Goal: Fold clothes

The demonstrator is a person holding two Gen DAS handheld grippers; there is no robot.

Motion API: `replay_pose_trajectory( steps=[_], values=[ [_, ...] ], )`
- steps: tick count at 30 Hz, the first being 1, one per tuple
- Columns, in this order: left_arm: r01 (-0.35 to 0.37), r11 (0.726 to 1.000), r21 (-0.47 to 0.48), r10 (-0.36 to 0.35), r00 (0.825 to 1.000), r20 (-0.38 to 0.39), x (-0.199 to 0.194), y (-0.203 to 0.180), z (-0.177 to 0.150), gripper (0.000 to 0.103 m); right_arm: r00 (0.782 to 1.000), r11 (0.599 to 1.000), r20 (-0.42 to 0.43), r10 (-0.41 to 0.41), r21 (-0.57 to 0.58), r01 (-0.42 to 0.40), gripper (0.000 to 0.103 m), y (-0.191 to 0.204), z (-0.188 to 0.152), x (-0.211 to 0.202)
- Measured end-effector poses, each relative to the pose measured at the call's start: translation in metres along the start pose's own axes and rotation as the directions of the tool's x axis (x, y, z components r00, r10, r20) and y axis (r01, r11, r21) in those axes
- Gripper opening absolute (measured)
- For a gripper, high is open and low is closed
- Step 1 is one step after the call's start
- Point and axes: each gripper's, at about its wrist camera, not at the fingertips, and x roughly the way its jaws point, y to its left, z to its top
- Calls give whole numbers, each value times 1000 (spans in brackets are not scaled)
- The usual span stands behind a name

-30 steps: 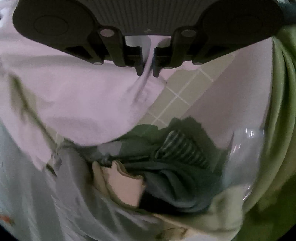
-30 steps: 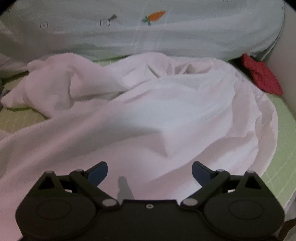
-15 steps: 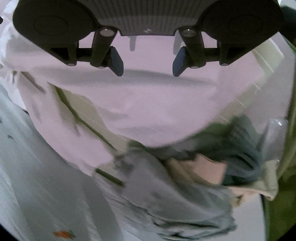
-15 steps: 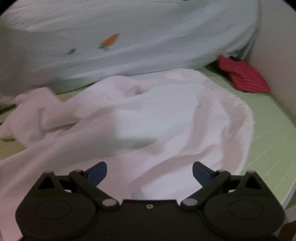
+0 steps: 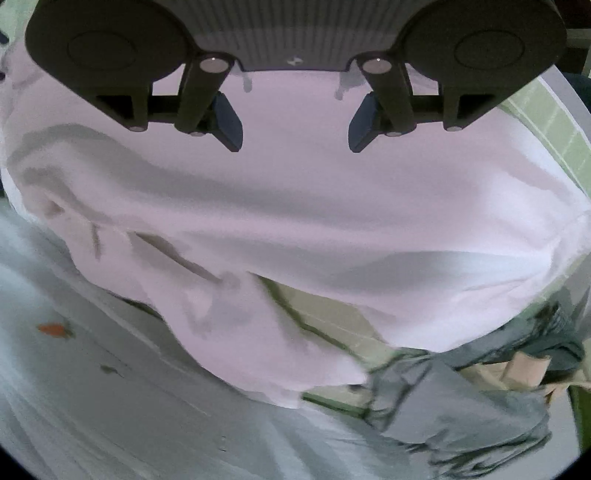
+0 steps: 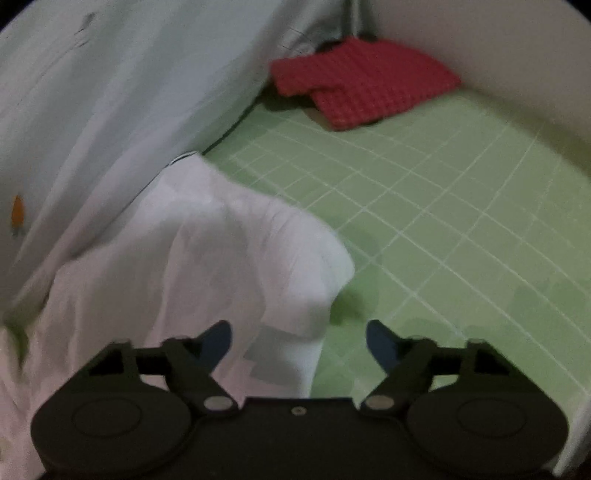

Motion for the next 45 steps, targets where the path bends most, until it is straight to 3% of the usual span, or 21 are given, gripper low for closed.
replay_pose_trajectory(
  steps=[3,5,6,7,11,15,17,20,21,24,26,28,32,36,39,42,43,44,45],
  values=[
    [-19,1000,20,19,1000,-2,-5,-20,-11,65,999,1000,-46,14,0,-14,64,-9,17,24],
    [-26,999,30,26,1000,-10,-5,-30,-16,65,996,998,-75,53,-14,-54,35,-13,23,35],
    [-30,999,36,30,999,-14,-6,-35,-19,66,996,997,-70,63,-41,-66,33,-13,22,34],
    [-33,999,41,34,999,-18,-6,-40,-21,66,996,995,-59,68,-73,-72,20,-12,21,32],
    [-45,997,63,47,998,-28,-6,-58,-29,66,998,978,51,28,-206,-17,14,-21,15,3],
    [-48,996,73,49,999,-15,-2,-68,-24,66,987,969,110,-113,-207,134,14,-72,16,-26],
    [-54,996,65,56,998,-22,4,-69,-20,66,970,935,114,-217,-260,240,14,-95,11,-28],
    [-63,997,53,65,997,-33,14,-71,-14,66,956,919,66,-286,-262,293,22,-115,14,-29],
    [-66,997,49,68,997,-36,18,-71,-12,66,956,921,69,-284,-258,292,23,-115,18,-32],
    [-77,996,37,78,996,-45,28,-73,-6,67,951,914,175,-253,-279,295,51,-94,29,-49],
    [-86,996,26,87,995,-49,36,-72,-1,69,952,916,241,-189,-306,260,70,-73,44,-51],
    [-94,996,11,94,994,-61,46,-73,7,69,952,917,283,-114,-339,210,78,-50,61,-47],
    [-109,994,-11,107,991,-80,70,-78,26,69,982,917,189,17,-395,60,84,-6,99,8],
    [-142,989,-30,139,986,-89,95,-89,51,69,995,907,83,47,-420,-8,85,26,131,82],
    [-158,987,-34,154,985,-83,106,-95,66,69,1000,926,-4,0,-378,-1,84,35,144,130],
    [-188,982,6,188,980,-71,112,-101,73,70,995,934,-64,78,-344,-96,68,36,151,141],
    [-192,981,10,192,979,-71,113,-102,74,70,993,935,-65,94,-336,-111,49,36,154,141],
    [-196,981,14,196,978,-71,115,-103,75,70,997,940,-29,78,-330,-83,23,34,161,138],
    [-200,980,18,201,977,-70,116,-104,76,70,998,945,6,61,-322,-56,19,31,168,135]
  ],
)
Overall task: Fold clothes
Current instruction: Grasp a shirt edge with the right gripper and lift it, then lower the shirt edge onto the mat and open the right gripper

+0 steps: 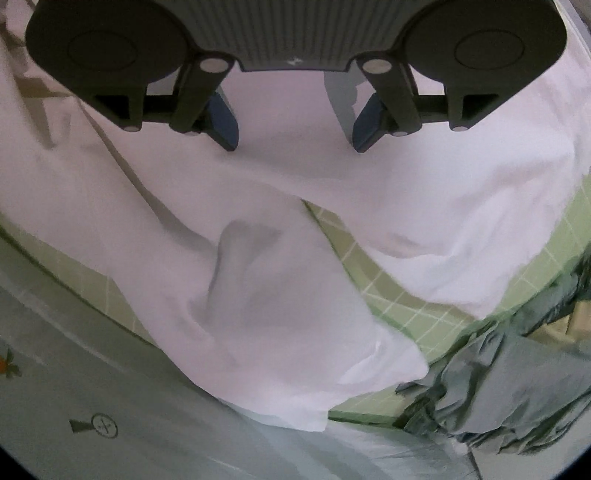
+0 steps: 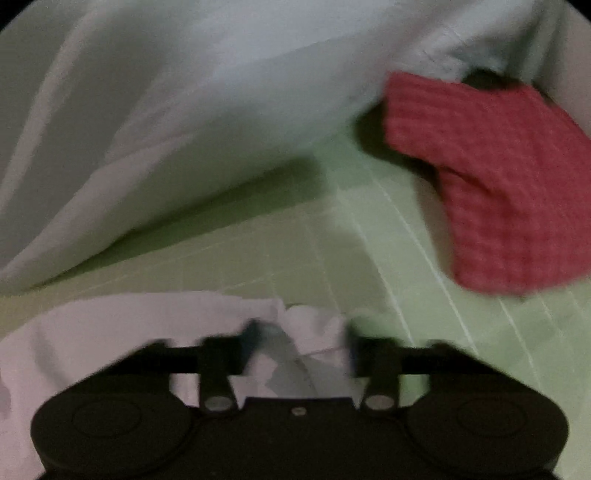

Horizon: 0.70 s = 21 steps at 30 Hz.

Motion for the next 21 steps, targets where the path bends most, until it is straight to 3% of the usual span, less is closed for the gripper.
replay_pose_trajectory(
  steps=[4,7,9,11,13,15,17,21],
  values=[
    [-2,1000,1,2,1000,8,0,0,2,70,987,993,111,-112,39,109,17,-17,23,-11],
    [14,1000,-15,-14,1000,16,-5,5,1,70,942,947,124,-312,127,296,19,-39,36,-7],
    [21,999,-27,-20,999,27,-9,9,0,70,931,929,87,-353,149,338,36,-43,36,-7],
    [33,999,-42,-31,998,49,-16,14,-2,70,918,929,146,-369,47,366,72,-25,27,-22],
    [49,998,-50,-46,997,62,-21,19,-5,70,904,923,210,-372,-21,384,94,-7,12,-43],
    [66,996,-58,-61,995,73,-26,25,-8,70,917,937,228,-328,-42,346,96,3,-7,-62],
    [86,994,-68,-80,993,86,-32,32,-11,70,945,961,202,-256,-55,272,103,16,-31,-80],
    [113,992,-46,-108,988,108,-43,51,-18,71,983,982,128,-132,-117,147,103,52,-86,-111]
  ],
)
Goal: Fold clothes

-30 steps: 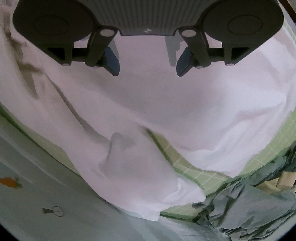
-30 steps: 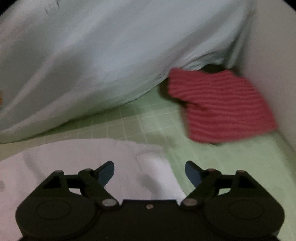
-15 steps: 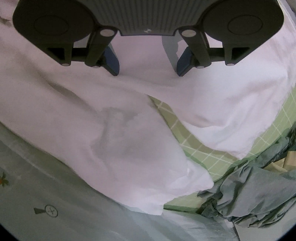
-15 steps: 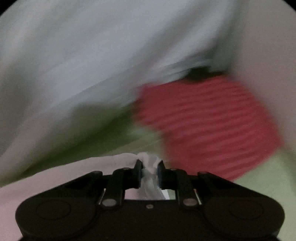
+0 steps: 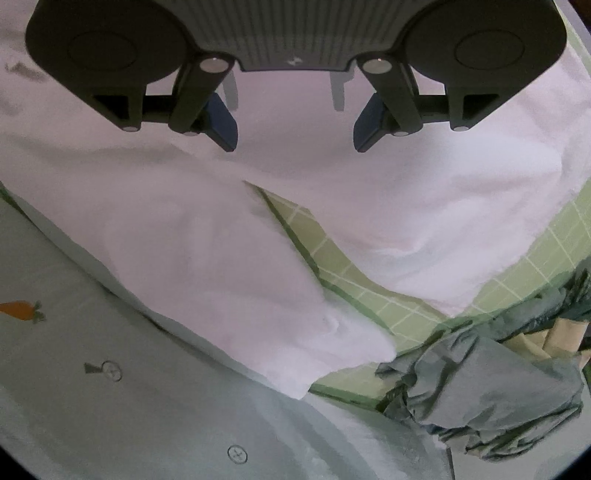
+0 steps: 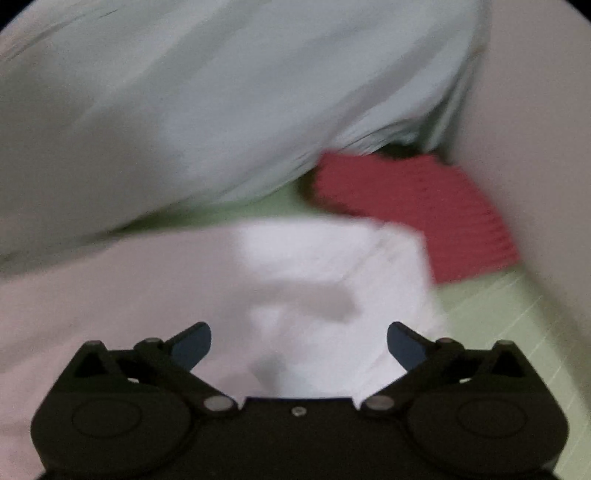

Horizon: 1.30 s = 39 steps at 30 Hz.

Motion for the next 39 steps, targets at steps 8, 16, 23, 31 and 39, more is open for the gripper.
replay_pose_trajectory(
  steps=[8,16,23,31,39],
  values=[
    [-14,1000,12,14,1000,2,-14,63,6,71,993,997,-94,75,-25,-78,103,64,-50,-34],
    [-26,1000,18,25,1000,14,-3,135,44,71,986,997,-165,7,73,5,103,99,-71,-22],
    [-20,994,105,19,1000,17,55,143,94,71,968,976,-231,-102,167,143,103,127,-82,-3],
    [-15,976,215,10,1000,25,122,146,151,71,951,932,-243,-189,262,252,103,137,-80,-2],
    [116,985,125,-125,989,74,163,135,178,71,923,904,-265,-280,249,346,103,155,-77,-5]
  ],
)
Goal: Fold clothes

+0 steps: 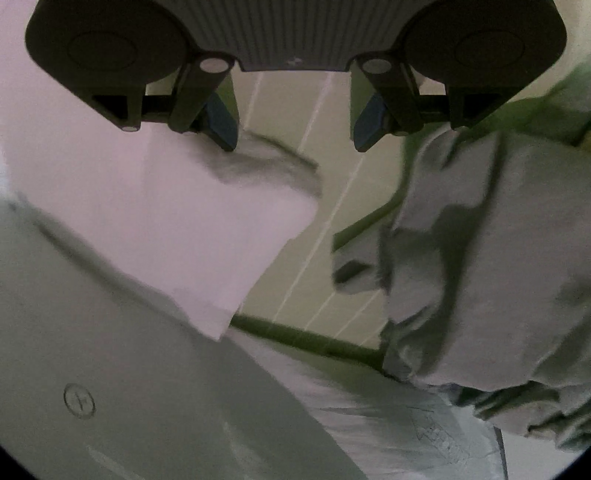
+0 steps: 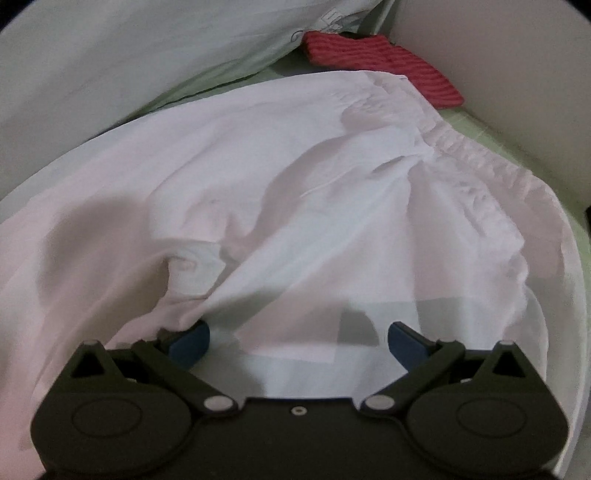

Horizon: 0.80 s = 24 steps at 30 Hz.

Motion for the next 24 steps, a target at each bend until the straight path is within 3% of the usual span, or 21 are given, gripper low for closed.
replay_pose_trajectory(
  steps=[7,10,11,13,14,18,24],
  values=[
    [76,996,-50,-73,996,57,13,-11,7,70,996,993,44,-81,-84,85,103,17,-3,-6],
    [135,984,-119,-128,989,70,15,-7,8,67,994,987,54,-93,-124,99,103,19,-2,-5],
    [156,979,-135,-147,986,74,15,-6,9,60,994,986,56,-94,-133,101,103,20,-1,-5],
    [197,967,-165,-185,979,83,16,-3,10,34,994,985,56,-95,-142,103,103,19,0,-5],
    [205,965,-165,-192,977,89,14,-1,10,12,994,985,56,-96,-141,103,103,19,0,-4],
    [203,971,-128,-188,975,116,1,4,13,6,994,986,58,-96,-130,103,103,20,-1,-6],
    [183,979,-87,-170,976,140,-38,25,14,5,993,985,58,-103,-132,110,103,22,-2,-5]
  ],
)
